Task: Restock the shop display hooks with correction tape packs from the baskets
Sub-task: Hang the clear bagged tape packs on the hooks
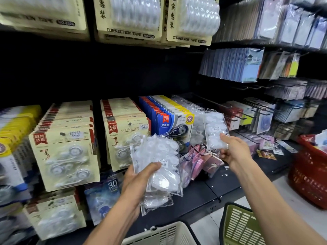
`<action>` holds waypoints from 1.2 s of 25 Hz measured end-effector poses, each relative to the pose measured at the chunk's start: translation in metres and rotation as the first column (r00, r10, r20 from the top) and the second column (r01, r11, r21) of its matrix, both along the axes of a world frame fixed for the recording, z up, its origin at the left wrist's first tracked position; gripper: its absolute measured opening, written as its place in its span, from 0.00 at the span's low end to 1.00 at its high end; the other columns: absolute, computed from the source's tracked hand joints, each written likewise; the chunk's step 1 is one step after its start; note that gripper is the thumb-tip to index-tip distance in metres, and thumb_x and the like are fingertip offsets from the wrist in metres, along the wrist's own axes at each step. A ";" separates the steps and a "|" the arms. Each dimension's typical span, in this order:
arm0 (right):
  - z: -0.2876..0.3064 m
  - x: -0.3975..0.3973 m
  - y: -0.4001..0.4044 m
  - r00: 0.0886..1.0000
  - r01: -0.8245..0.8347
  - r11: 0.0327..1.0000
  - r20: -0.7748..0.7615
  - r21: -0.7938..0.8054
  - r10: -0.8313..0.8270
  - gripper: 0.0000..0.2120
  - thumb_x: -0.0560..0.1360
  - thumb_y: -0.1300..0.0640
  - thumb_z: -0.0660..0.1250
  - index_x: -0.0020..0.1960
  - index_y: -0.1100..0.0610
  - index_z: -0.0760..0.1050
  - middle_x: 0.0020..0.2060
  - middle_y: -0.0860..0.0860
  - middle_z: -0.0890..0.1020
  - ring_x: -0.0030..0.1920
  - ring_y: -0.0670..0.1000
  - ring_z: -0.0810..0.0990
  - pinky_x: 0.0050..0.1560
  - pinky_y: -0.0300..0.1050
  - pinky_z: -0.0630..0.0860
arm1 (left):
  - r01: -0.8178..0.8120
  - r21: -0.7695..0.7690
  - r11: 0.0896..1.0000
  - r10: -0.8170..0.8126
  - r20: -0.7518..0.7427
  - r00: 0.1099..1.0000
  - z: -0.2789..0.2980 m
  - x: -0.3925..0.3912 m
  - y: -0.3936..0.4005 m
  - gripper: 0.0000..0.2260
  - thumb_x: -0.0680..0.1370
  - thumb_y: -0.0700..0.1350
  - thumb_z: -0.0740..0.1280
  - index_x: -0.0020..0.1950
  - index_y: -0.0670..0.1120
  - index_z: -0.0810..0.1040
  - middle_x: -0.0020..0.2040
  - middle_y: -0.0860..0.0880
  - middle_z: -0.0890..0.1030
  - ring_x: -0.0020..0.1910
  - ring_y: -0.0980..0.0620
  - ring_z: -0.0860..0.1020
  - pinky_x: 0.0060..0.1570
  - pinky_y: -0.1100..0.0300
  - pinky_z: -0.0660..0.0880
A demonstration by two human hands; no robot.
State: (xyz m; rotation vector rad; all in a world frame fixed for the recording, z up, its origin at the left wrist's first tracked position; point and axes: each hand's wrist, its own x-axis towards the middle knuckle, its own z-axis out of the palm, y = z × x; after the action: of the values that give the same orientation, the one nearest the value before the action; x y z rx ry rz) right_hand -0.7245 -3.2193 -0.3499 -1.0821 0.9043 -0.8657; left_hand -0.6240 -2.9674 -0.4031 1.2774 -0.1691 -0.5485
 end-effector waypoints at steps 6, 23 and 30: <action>0.001 -0.005 0.006 1.000 0.006 1.000 0.001 -0.011 -0.006 0.10 0.77 0.61 0.71 0.43 0.54 0.70 0.35 0.53 0.76 0.20 0.46 0.67 0.18 0.33 0.62 | 0.019 -0.014 1.000 -0.019 0.006 1.000 -0.001 -0.003 -0.002 0.30 0.60 0.53 0.82 0.61 0.52 0.81 0.51 0.52 0.87 0.54 0.47 0.84 0.59 0.39 0.79; -0.006 -0.004 0.013 0.963 -0.268 0.963 0.020 0.038 0.267 0.25 0.80 0.58 0.67 0.74 0.56 0.64 0.72 0.59 0.70 0.54 0.65 0.82 0.54 0.56 0.80 | 0.027 -0.009 1.000 -0.028 -0.028 0.999 -0.005 -0.007 -0.013 0.27 0.64 0.49 0.81 0.62 0.52 0.80 0.49 0.53 0.88 0.53 0.47 0.85 0.57 0.37 0.79; -0.003 -0.008 0.061 0.480 -0.863 0.499 -0.420 -0.072 0.770 0.18 0.70 0.47 0.74 0.50 0.60 0.77 0.38 0.56 0.81 0.34 0.53 0.81 0.34 0.45 0.81 | -0.048 -0.091 0.995 0.044 -0.044 0.998 0.005 -0.014 -0.022 0.36 0.58 0.54 0.83 0.65 0.51 0.79 0.53 0.51 0.87 0.51 0.48 0.86 0.56 0.44 0.81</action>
State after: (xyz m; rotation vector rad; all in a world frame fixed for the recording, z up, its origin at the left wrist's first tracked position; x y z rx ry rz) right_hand -0.7321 -3.1584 -0.3524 -1.7461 0.3933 0.0559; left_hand -0.6379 -2.9891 -0.3976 1.1763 -0.1284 -0.5219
